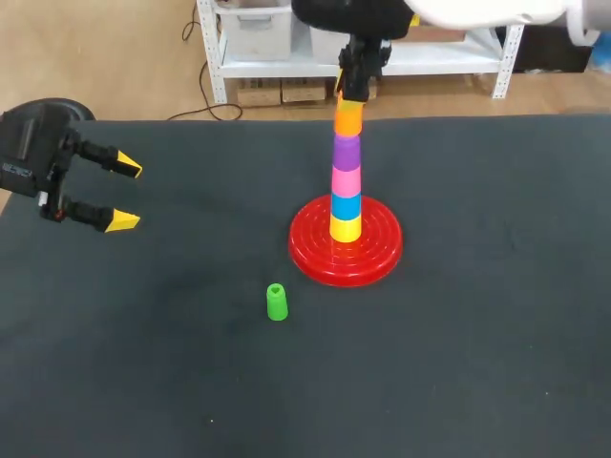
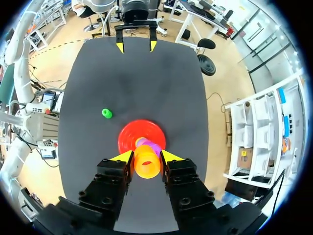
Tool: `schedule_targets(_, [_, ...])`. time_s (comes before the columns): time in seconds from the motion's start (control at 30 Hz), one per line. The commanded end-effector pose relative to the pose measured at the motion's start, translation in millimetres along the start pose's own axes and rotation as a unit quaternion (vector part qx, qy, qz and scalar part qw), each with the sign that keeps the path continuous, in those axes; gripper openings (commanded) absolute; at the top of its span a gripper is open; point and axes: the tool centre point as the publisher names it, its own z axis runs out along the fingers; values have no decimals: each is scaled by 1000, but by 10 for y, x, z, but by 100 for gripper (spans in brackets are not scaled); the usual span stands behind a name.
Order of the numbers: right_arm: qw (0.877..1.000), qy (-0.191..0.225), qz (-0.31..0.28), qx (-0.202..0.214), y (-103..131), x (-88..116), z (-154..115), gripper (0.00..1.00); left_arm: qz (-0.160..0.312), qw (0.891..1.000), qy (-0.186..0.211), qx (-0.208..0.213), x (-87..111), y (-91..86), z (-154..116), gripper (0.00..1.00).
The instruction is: Pick up and stack the cylinders on the red base in this order: pink,purple,orange,green
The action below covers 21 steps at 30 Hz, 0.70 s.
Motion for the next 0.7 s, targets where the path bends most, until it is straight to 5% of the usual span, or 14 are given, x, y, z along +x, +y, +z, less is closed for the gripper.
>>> schedule_targets(0.03, [1000, 1, -2, -17, -78, -35, 51, 0, 2, 1000, -2, -1, 14, -2, -1, 100])
schedule_targets(0.7, [999, 4, -7, -42, -107, 46, 199, 0, 2, 1000, -2, -1, 14, -2, -1, 100])
